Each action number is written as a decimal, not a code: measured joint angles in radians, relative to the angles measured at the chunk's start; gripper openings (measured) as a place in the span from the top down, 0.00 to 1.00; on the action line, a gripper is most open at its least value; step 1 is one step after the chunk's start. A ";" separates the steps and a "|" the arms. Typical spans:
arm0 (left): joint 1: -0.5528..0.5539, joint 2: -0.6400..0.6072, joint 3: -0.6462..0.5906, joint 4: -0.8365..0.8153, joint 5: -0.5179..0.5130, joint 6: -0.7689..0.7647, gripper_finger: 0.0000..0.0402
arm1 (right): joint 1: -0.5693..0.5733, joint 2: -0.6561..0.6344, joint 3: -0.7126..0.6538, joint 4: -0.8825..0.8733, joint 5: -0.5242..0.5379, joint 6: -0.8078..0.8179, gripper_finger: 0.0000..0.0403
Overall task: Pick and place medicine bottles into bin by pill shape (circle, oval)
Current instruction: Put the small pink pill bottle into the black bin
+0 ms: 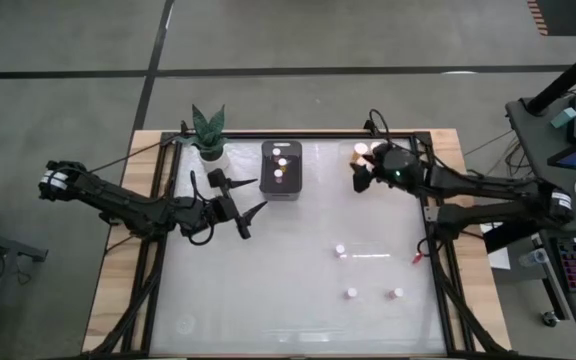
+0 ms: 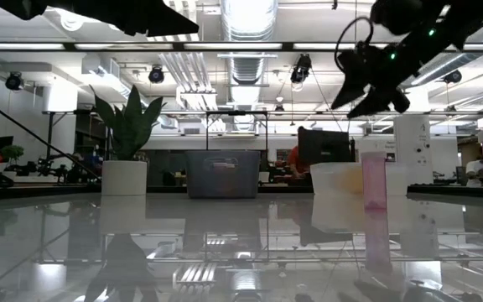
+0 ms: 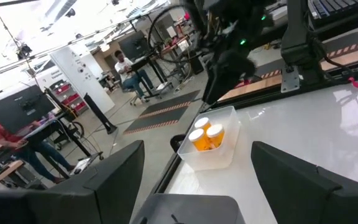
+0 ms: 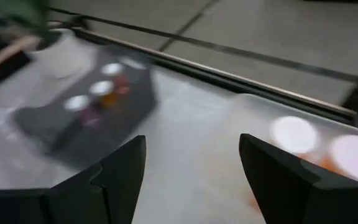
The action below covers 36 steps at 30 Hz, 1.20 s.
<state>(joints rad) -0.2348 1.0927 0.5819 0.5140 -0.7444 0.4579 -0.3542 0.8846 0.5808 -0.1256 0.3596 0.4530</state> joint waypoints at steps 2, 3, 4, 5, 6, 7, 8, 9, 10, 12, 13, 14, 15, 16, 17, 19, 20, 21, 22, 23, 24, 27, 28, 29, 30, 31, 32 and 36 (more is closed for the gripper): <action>0.000 0.000 0.000 0.000 0.000 -0.004 0.31 | 0.059 -0.024 0.000 0.000 0.000 -0.001 0.38; 0.000 0.000 0.000 0.000 0.000 -0.006 0.31 | 0.086 -0.034 0.000 0.000 0.000 -0.004 0.38; 0.000 0.000 0.000 0.000 0.000 -0.006 0.31 | 0.114 -0.042 0.000 0.000 0.000 -0.005 0.38; 0.000 0.000 0.000 0.000 0.000 -0.007 0.31 | 0.140 -0.049 0.000 0.000 0.000 -0.006 0.38; 0.000 0.000 0.000 0.000 0.000 -0.010 0.31 | 0.165 -0.056 0.000 0.000 0.000 -0.008 0.38; 0.000 0.000 0.000 0.000 0.000 -0.019 0.31 | 0.187 -0.062 0.000 0.000 0.000 -0.009 0.38; 0.000 0.000 0.000 0.001 0.000 -0.030 0.31 | 0.209 -0.068 0.000 0.000 0.000 -0.012 0.38; 0.000 0.000 0.000 0.001 0.000 -0.033 0.31 | 0.229 -0.074 0.000 -0.001 0.000 -0.018 0.38; 0.000 0.000 0.000 0.001 0.000 -0.035 0.31 | 0.250 -0.079 0.000 -0.003 0.000 -0.024 0.38; -0.003 0.000 0.000 0.001 0.002 -0.058 0.31 | 0.293 -0.090 0.000 -0.015 0.000 -0.048 0.38; -0.003 0.000 0.000 0.000 0.007 -0.072 0.31 | 0.315 -0.096 0.000 -0.025 0.000 -0.061 0.38; -0.004 0.000 0.000 0.001 0.013 -0.095 0.31 | 0.335 -0.102 0.000 -0.036 0.000 -0.078 0.38; -0.005 0.000 0.000 0.000 0.024 -0.118 0.31 | 0.357 -0.108 0.000 -0.043 0.000 -0.095 0.38; -0.007 0.000 0.000 0.000 0.037 -0.144 0.31 | 0.378 -0.113 0.000 -0.048 0.000 -0.114 0.38; -0.009 0.000 0.000 -0.001 0.055 -0.171 0.31 | 0.400 -0.116 0.000 -0.049 0.000 -0.137 0.38; -0.018 0.006 0.000 0.000 0.097 -0.229 0.31 | 0.441 -0.126 -0.006 -0.037 -0.001 -0.188 0.38; -0.024 0.014 0.000 0.005 0.117 -0.256 0.31 | 0.457 -0.131 -0.013 -0.020 -0.001 -0.220 0.38; -0.031 0.022 0.000 0.004 0.131 -0.281 0.31 | 0.472 -0.137 -0.019 -0.002 -0.001 -0.247 0.38; -0.040 0.033 0.000 0.000 0.134 -0.306 0.31 | 0.486 -0.144 -0.029 0.020 -0.002 -0.275 0.38; -0.047 0.048 0.003 0.000 0.134 -0.332 0.31 | 0.496 -0.152 -0.041 0.043 -0.001 -0.304 0.38; -0.052 0.065 0.009 0.003 0.134 -0.357 0.31 | 0.504 -0.162 -0.052 0.067 -0.001 -0.336 0.38; -0.064 0.123 0.025 0.016 0.133 -0.433 0.31 | 0.514 -0.195 -0.105 0.162 -0.005 -0.433 0.38; -0.066 0.146 0.032 0.031 0.133 -0.454 0.31 | 0.514 -0.206 -0.123 0.194 -0.017 -0.463 0.38; -0.067 0.169 0.040 0.041 0.133 -0.471 0.31 | 0.513 -0.217 -0.144 0.235 -0.040 -0.496 0.38; -0.068 0.193 0.054 0.052 0.133 -0.479 0.31 | 0.513 -0.227 -0.163 0.279 -0.060 -0.523 0.38; -0.069 0.216 0.073 0.051 0.133 -0.488 0.31 | 0.511 -0.239 -0.180 0.317 -0.079 -0.547 0.38; -0.069 0.239 0.094 0.053 0.133 -0.499 0.31 | 0.509 -0.250 -0.197 0.357 -0.094 -0.568 0.38; -0.071 0.328 0.191 0.040 0.133 -0.505 0.31 | 0.493 -0.284 -0.273 0.518 -0.169 -0.616 0.38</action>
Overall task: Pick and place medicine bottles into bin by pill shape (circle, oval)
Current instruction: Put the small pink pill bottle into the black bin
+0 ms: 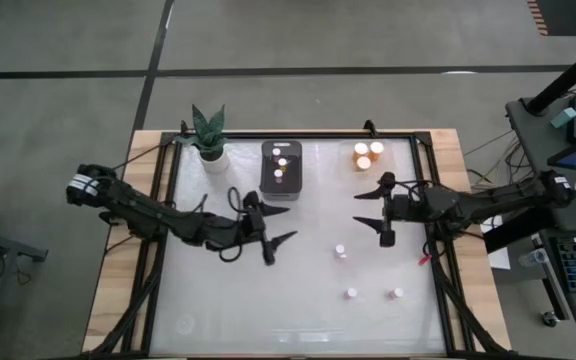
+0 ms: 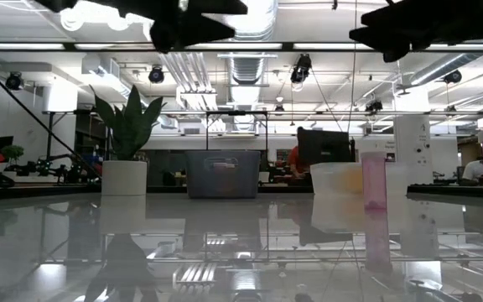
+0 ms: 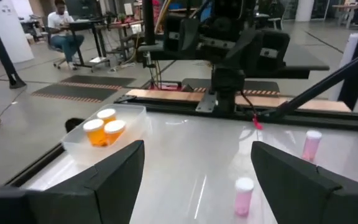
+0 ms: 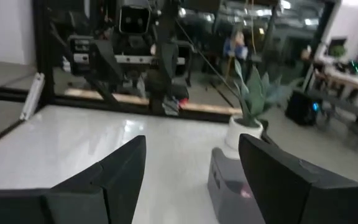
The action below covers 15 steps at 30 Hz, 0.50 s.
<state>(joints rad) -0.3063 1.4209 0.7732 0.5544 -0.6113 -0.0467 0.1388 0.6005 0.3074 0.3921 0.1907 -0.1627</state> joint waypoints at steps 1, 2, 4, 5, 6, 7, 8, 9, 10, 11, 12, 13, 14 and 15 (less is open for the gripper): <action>-0.003 0.019 0.029 -0.018 0.000 0.000 0.31 | -0.007 -0.002 -0.018 0.038 -0.018 -0.006 0.38; -0.006 0.037 0.058 -0.042 0.000 0.000 0.31 | -0.016 -0.004 -0.035 0.071 -0.034 -0.009 0.38; -0.014 0.071 0.125 -0.113 0.000 -0.001 0.31 | -0.038 -0.004 -0.062 0.124 -0.063 -0.015 0.38; -0.019 0.086 0.157 -0.155 0.000 -0.003 0.31 | -0.049 -0.004 -0.069 0.139 -0.074 -0.019 0.38; -0.024 0.104 0.192 -0.203 0.000 -0.012 0.31 | -0.063 -0.004 -0.072 0.147 -0.085 -0.022 0.38; -0.027 0.121 0.227 -0.252 0.000 -0.025 0.31 | -0.076 -0.004 -0.072 0.150 -0.098 -0.021 0.38; -0.030 0.135 0.260 -0.297 0.000 -0.026 0.31 | -0.090 -0.004 -0.073 0.152 -0.115 -0.021 0.38; -0.033 0.151 0.293 -0.350 0.000 -0.027 0.31 | -0.105 -0.004 -0.073 0.158 -0.131 -0.022 0.38; -0.035 0.165 0.326 -0.393 0.000 -0.026 0.31 | -0.121 -0.003 -0.071 0.168 -0.145 -0.027 0.38; -0.036 0.178 0.356 -0.425 0.000 -0.026 0.31 | -0.136 -0.003 -0.065 0.174 -0.149 -0.037 0.38; -0.036 0.190 0.379 -0.450 0.000 -0.026 0.31 | -0.151 -0.004 -0.060 0.177 -0.159 -0.045 0.38; -0.035 0.200 0.402 -0.466 0.001 -0.026 0.31 | -0.166 -0.006 -0.056 0.180 -0.165 -0.060 0.38; -0.036 0.208 0.418 -0.471 0.005 -0.027 0.31 | -0.180 -0.012 -0.054 0.182 -0.166 -0.071 0.38; -0.036 0.216 0.431 -0.474 0.012 -0.027 0.31 | -0.191 -0.017 -0.054 0.188 -0.168 -0.080 0.38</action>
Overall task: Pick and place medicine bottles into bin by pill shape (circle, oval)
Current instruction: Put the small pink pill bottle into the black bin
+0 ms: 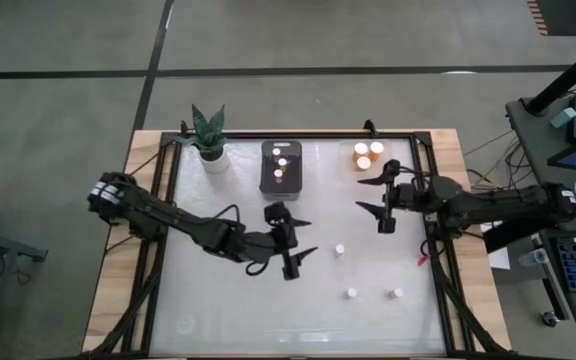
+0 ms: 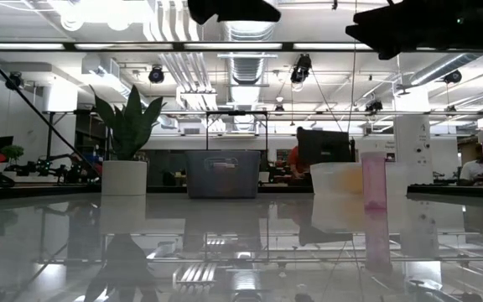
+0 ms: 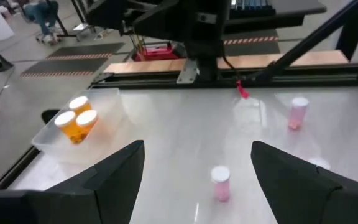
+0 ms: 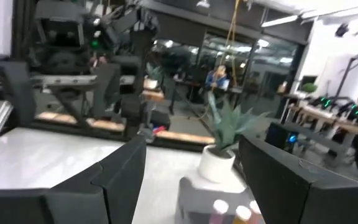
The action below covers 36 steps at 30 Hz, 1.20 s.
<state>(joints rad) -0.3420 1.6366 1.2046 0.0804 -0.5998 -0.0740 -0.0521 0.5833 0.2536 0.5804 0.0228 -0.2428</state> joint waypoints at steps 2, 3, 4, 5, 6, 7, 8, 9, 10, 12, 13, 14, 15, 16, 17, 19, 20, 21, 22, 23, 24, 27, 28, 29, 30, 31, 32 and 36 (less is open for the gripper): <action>-0.004 0.009 0.014 -0.003 0.016 -0.004 0.31 | -0.016 -0.009 -0.001 0.015 -0.017 -0.004 0.38; -0.007 0.014 0.020 -0.010 0.018 -0.013 0.31 | -0.022 -0.015 -0.006 0.014 -0.030 -0.007 0.38; -0.008 0.019 0.024 -0.012 0.020 -0.024 0.31 | -0.026 -0.017 -0.009 0.013 -0.033 -0.011 0.38; -0.009 0.024 0.029 -0.010 0.021 -0.024 0.31 | -0.029 -0.020 -0.009 0.013 -0.036 -0.013 0.38; -0.009 0.025 0.031 -0.010 0.023 -0.024 0.31 | -0.034 -0.024 -0.010 0.012 -0.036 -0.016 0.38; -0.009 0.025 0.033 -0.011 0.023 -0.025 0.31 | -0.036 -0.027 -0.010 0.010 -0.035 -0.018 0.38; -0.007 0.029 0.037 -0.008 0.022 -0.029 0.31 | -0.037 -0.031 -0.010 0.012 -0.034 -0.020 0.38; -0.006 0.038 0.042 0.004 0.021 -0.040 0.31 | -0.037 -0.036 -0.010 0.015 -0.035 -0.024 0.38; -0.005 0.044 0.046 0.012 0.020 -0.050 0.31 | -0.037 -0.041 -0.010 0.021 -0.036 -0.032 0.38; -0.005 0.064 0.052 0.014 0.019 -0.054 0.31 | -0.037 -0.051 -0.010 0.033 -0.050 -0.043 0.38; -0.005 0.083 0.065 0.024 0.019 -0.060 0.31 | -0.037 -0.057 -0.010 0.036 -0.052 -0.048 0.38; -0.005 0.096 0.075 0.026 0.020 -0.067 0.31 | -0.039 -0.065 -0.010 0.038 -0.056 -0.056 0.38; -0.006 0.108 0.081 0.021 0.020 -0.074 0.31 | -0.040 -0.073 -0.010 0.040 -0.057 -0.058 0.38; -0.006 0.123 0.092 0.020 0.021 -0.078 0.31 | -0.040 -0.081 -0.010 0.045 -0.056 -0.061 0.38; -0.006 0.141 0.107 0.026 0.023 -0.078 0.31 | -0.041 -0.092 -0.010 0.049 -0.055 -0.066 0.38; -0.007 0.172 0.126 0.022 0.024 -0.078 0.31 | -0.042 -0.106 -0.010 0.063 -0.055 -0.080 0.38; -0.007 0.188 0.137 0.021 0.029 -0.078 0.31 | -0.042 -0.113 -0.010 0.072 -0.054 -0.083 0.38; -0.007 0.202 0.144 0.024 0.046 -0.078 0.31 | -0.044 -0.119 -0.010 0.082 -0.054 -0.086 0.38; -0.007 0.209 0.145 0.021 0.058 -0.078 0.31 | -0.047 -0.122 -0.010 0.096 -0.054 -0.086 0.38; -0.007 0.210 0.145 0.017 0.073 -0.078 0.31 | -0.047 -0.125 -0.010 0.105 -0.052 -0.085 0.38; -0.007 0.210 0.143 0.017 0.081 -0.078 0.31 | -0.047 -0.127 -0.010 0.106 -0.050 -0.085 0.38; 0.000 0.202 0.142 0.016 0.092 -0.074 0.31 | -0.047 -0.127 0.000 0.107 -0.050 -0.085 0.38; 0.004 0.200 0.141 0.016 0.093 -0.073 0.31 | -0.047 -0.127 0.001 0.106 -0.050 -0.080 0.38; 0.007 0.197 0.141 0.015 0.094 -0.073 0.31 | -0.047 -0.126 0.001 0.105 -0.051 -0.067 0.38; 0.009 0.196 0.141 0.016 0.096 -0.074 0.31 | -0.047 -0.125 0.001 0.105 -0.051 -0.060 0.38; 0.010 0.195 0.141 0.016 0.098 -0.076 0.31 | -0.047 -0.125 0.000 0.096 -0.051 -0.056 0.38; 0.010 0.195 0.141 0.016 0.098 -0.079 0.31 | -0.047 -0.125 0.000 0.086 -0.053 -0.056 0.38; 0.004 0.195 0.141 0.017 0.101 -0.149 0.31 | -0.046 -0.125 0.000 0.045 -0.072 -0.035 0.38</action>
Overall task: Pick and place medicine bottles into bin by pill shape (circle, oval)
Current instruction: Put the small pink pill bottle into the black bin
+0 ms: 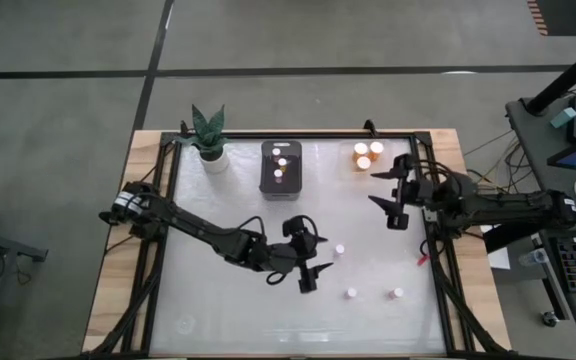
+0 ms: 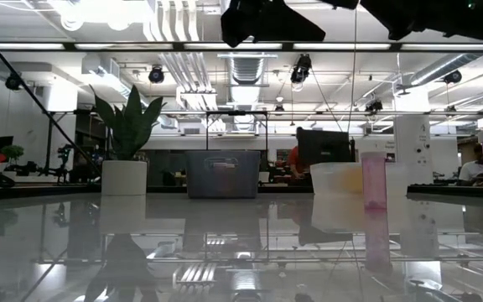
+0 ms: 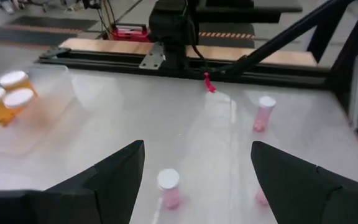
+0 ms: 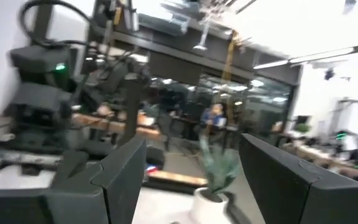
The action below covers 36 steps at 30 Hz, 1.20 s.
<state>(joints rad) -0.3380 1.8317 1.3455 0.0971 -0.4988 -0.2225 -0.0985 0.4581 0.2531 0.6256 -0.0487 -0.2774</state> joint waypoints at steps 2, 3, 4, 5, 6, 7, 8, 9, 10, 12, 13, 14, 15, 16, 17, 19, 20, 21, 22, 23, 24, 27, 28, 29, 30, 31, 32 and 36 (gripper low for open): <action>0.000 0.009 0.000 0.019 -0.001 -0.033 0.31 | 0.002 0.000 0.000 -0.014 -0.044 0.027 0.38; 0.000 0.013 -0.001 0.029 -0.002 -0.034 0.31 | 0.003 0.001 0.000 -0.014 -0.065 0.044 0.38; 0.000 0.027 -0.002 0.047 -0.005 -0.034 0.31 | 0.003 0.001 0.000 -0.014 -0.082 0.061 0.38; 0.000 0.046 -0.001 0.081 -0.007 -0.034 0.31 | 0.003 0.000 0.000 -0.015 -0.093 0.085 0.38; 0.001 0.059 -0.001 0.097 -0.007 -0.034 0.31 | 0.002 -0.004 0.000 -0.020 -0.096 0.105 0.39; 0.001 0.072 -0.003 0.103 -0.007 -0.034 0.31 | 0.003 -0.007 0.000 -0.031 -0.099 0.115 0.39; 0.003 0.089 -0.003 0.123 -0.007 -0.033 0.31 | 0.003 -0.007 0.000 -0.041 -0.102 0.122 0.39; 0.005 0.105 0.000 0.136 -0.007 -0.034 0.31 | 0.002 -0.012 0.000 -0.052 -0.106 0.123 0.39; 0.008 0.117 0.003 0.139 -0.006 -0.033 0.31 | 0.002 -0.015 0.000 -0.068 -0.108 0.123 0.40; 0.015 0.144 0.005 0.140 -0.006 -0.034 0.31 | 0.002 -0.018 0.000 -0.084 -0.109 0.123 0.40; 0.019 0.160 0.006 0.153 -0.006 -0.034 0.31 | 0.002 -0.020 0.000 -0.091 -0.109 0.122 0.40; 0.024 0.174 0.006 0.159 -0.006 -0.034 0.31 | 0.002 -0.020 0.000 -0.093 -0.108 0.122 0.40; 0.029 0.195 0.006 0.178 -0.006 -0.034 0.31 | 0.002 -0.020 0.000 -0.093 -0.108 0.122 0.41; 0.032 0.212 0.006 0.201 -0.006 -0.033 0.31 | 0.002 -0.020 0.000 -0.093 -0.109 0.122 0.41; 0.037 0.226 0.006 0.213 -0.005 -0.034 0.31 | 0.002 -0.020 0.000 -0.093 -0.109 0.122 0.41; 0.044 0.247 0.006 0.238 -0.004 -0.034 0.31 | 0.002 -0.020 0.000 -0.095 -0.108 0.122 0.40; 0.048 0.256 0.006 0.249 -0.003 -0.035 0.31 | 0.002 -0.020 0.000 -0.096 -0.109 0.122 0.41; 0.050 0.260 0.006 0.251 -0.003 -0.034 0.31 | 0.002 -0.020 0.000 -0.097 -0.108 0.121 0.41; 0.051 0.262 0.006 0.248 -0.003 -0.034 0.31 | 0.002 -0.020 0.000 -0.097 -0.109 0.120 0.41; 0.053 0.262 0.005 0.248 -0.003 -0.034 0.31 | 0.002 -0.019 0.000 -0.097 -0.108 0.119 0.41; 0.056 0.262 0.005 0.250 -0.003 -0.033 0.31 | 0.002 -0.018 0.000 -0.097 -0.108 0.114 0.41; 0.057 0.262 0.005 0.254 -0.003 -0.033 0.31 | 0.002 -0.018 0.000 -0.097 -0.108 0.108 0.41; 0.057 0.262 0.005 0.252 -0.003 -0.033 0.31 | 0.002 -0.018 0.000 -0.097 -0.108 0.107 0.41; 0.057 0.262 0.005 0.252 -0.003 -0.033 0.31 | 0.002 -0.018 0.000 -0.097 -0.108 0.105 0.41; 0.057 0.262 0.005 0.253 -0.003 -0.034 0.31 | 0.002 -0.018 0.000 -0.097 -0.108 0.102 0.41; 0.057 0.262 0.005 0.256 -0.003 -0.034 0.31 | 0.002 -0.018 0.000 -0.097 -0.108 0.102 0.41; 0.057 0.262 0.003 0.259 -0.003 -0.034 0.31 | 0.002 -0.018 0.000 -0.097 -0.108 0.102 0.42; 0.060 0.262 -0.008 0.268 -0.003 -0.034 0.31 | 0.002 -0.018 0.000 -0.097 -0.107 0.097 0.42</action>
<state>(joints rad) -0.2782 2.0937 1.3377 0.3653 -0.5017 -0.2568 -0.0967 0.4397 0.2527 0.5285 -0.1557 -0.1803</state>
